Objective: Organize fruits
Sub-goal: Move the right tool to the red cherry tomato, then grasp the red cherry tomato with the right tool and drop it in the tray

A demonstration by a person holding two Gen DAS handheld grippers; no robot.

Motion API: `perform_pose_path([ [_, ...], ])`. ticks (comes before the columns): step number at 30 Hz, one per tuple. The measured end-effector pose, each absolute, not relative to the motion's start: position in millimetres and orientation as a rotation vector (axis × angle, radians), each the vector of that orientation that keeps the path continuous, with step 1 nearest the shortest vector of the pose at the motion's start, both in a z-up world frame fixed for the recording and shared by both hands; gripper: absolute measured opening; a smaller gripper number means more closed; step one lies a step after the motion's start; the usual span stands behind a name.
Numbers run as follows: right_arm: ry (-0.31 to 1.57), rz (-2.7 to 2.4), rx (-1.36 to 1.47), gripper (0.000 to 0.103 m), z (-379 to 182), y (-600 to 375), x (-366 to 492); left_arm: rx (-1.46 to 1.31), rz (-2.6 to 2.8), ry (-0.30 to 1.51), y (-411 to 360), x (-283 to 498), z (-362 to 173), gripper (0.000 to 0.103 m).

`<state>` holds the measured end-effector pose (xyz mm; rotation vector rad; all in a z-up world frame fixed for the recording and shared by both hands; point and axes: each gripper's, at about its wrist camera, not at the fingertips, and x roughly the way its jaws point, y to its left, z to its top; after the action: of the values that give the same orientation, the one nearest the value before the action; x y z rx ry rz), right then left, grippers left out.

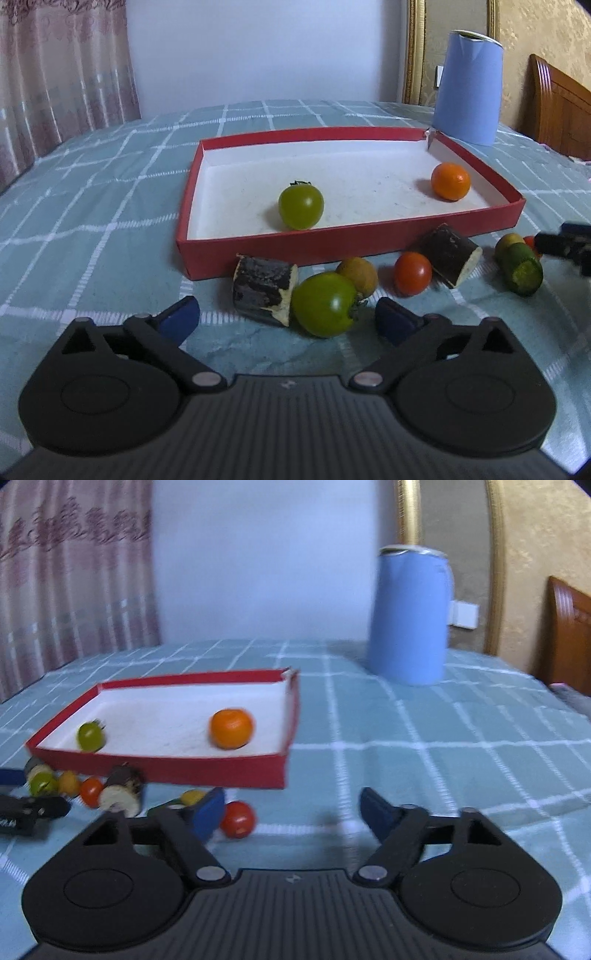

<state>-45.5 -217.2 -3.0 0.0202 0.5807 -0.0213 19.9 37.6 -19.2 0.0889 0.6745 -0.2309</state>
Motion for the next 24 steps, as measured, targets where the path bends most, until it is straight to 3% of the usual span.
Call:
perform_pose_path([
  [3,0.603,0.004,0.028,0.062,-9,-211,-43,0.082,-0.233,0.679,39,21,-19,0.103],
  [5,0.612,0.009,0.030,0.052,-10,-209,-42,0.085,-0.232,0.680,38,21,-19,0.103],
  [9,0.622,0.032,0.044,0.046,-11,-210,-41,0.080,-0.233,0.681,39,21,-19,0.103],
  [14,0.652,0.084,0.057,0.025,-16,-207,-37,0.078,-0.234,0.681,39,21,-19,0.103],
  [24,0.521,0.130,0.016,0.023,15,-202,-41,0.079,-0.233,0.681,39,21,-19,0.103],
])
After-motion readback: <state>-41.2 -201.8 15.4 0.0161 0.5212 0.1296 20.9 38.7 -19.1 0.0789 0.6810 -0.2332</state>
